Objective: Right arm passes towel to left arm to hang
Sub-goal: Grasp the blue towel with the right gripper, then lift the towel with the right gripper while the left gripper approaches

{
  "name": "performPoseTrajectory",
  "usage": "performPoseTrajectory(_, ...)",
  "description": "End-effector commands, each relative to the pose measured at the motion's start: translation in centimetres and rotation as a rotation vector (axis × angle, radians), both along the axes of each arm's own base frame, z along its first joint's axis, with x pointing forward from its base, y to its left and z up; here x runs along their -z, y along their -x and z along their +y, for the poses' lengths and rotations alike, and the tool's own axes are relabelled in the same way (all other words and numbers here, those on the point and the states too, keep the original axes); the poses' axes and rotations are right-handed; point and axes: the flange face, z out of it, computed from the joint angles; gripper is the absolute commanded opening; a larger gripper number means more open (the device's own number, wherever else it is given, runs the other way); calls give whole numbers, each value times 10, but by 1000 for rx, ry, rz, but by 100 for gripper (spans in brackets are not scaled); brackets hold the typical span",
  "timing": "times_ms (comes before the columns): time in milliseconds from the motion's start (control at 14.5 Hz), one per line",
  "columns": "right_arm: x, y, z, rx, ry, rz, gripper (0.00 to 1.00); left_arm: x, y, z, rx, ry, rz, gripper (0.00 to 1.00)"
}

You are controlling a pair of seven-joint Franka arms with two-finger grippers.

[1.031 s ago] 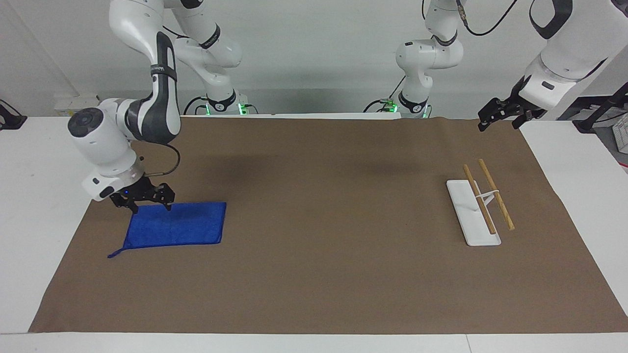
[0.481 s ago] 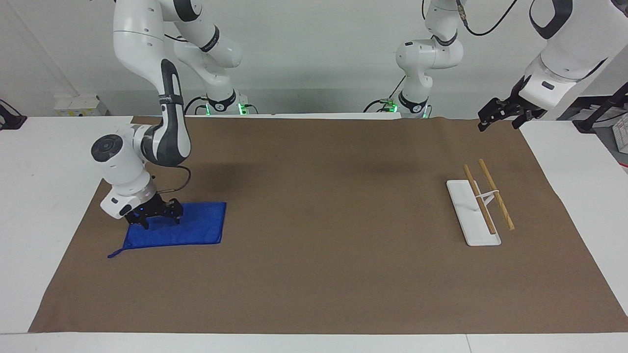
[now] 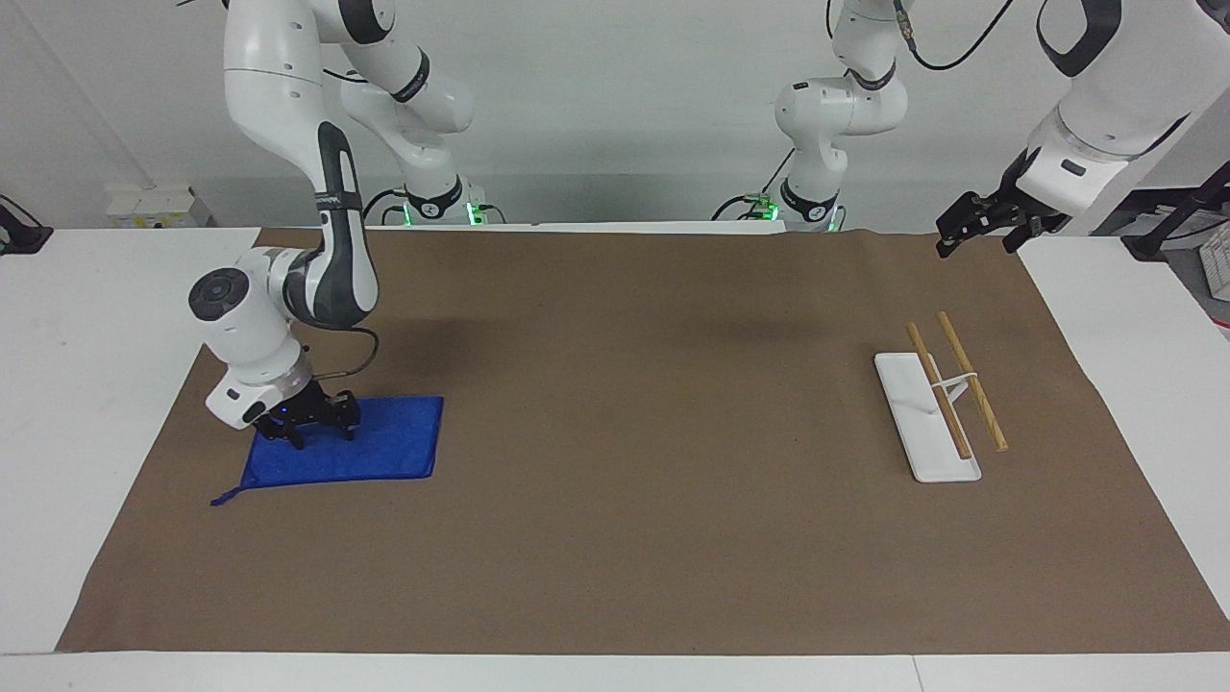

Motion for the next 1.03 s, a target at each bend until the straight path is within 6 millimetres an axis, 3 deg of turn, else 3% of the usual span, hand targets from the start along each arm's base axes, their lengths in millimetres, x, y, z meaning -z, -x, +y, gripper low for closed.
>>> performPoseTrajectory(0,3,4,-4,-24,7,4,17,1,2,2,4,-13,-10,100)
performPoseTrajectory(69,1,3,-4,-38,8,3,3,1,2,2,4,-13,-10,100)
performPoseTrajectory(138,-2,1,-4,-38,9,-3,0,1,2,2,4,-13,-10,100)
performPoseTrajectory(344,-25,-10,1,-23,0,24,0,1,2,2,4,-13,-10,100)
performPoseTrajectory(481,-43,-13,23,59,-24,114,0,1,2,2,4,-13,-10,100)
performPoseTrajectory(756,-105,-17,115,310,-41,244,0,1,2,2,4,-13,-10,100)
performPoseTrajectory(962,-144,-13,208,549,-63,245,0,2,2,-1,-24,-17,-13,100)
